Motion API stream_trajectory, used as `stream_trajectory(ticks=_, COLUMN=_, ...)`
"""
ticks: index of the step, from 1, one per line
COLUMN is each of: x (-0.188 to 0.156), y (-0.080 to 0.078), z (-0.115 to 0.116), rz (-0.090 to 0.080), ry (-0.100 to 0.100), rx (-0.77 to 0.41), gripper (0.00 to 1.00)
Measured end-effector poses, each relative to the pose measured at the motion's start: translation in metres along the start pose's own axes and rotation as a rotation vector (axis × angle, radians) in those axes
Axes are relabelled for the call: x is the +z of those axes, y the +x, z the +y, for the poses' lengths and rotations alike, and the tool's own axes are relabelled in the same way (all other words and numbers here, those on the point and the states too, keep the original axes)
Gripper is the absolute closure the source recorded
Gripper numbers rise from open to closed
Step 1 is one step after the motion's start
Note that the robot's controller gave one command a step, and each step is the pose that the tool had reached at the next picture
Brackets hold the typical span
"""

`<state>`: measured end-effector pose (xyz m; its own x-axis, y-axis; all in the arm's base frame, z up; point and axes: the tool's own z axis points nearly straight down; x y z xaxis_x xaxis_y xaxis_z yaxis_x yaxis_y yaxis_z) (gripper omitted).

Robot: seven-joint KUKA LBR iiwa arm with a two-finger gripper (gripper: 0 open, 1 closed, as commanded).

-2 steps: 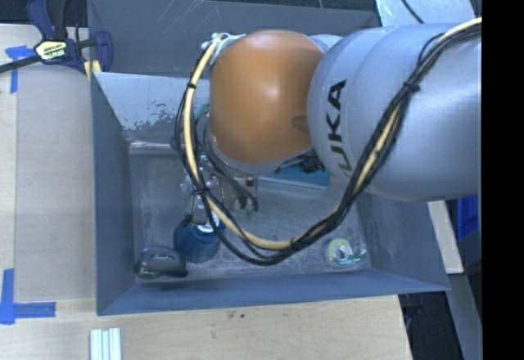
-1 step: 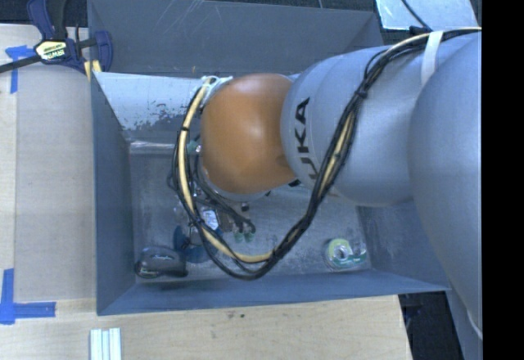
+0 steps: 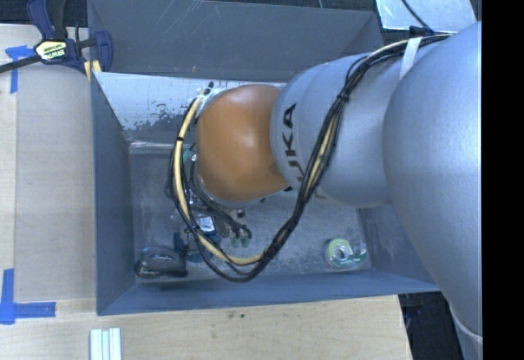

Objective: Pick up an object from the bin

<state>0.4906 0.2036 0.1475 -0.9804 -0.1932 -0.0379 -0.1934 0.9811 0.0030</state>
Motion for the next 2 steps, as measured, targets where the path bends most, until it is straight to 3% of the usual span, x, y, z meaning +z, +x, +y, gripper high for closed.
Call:
stream_trajectory(ticks=1, x=-0.015, y=-0.012, z=-0.020, rz=-0.007, ry=-0.001, rx=0.071, gripper=1.00)
stream_trajectory(ticks=2, x=0.012, y=-0.002, z=-0.014, rz=0.001, ry=-0.002, rx=0.069, gripper=1.00)
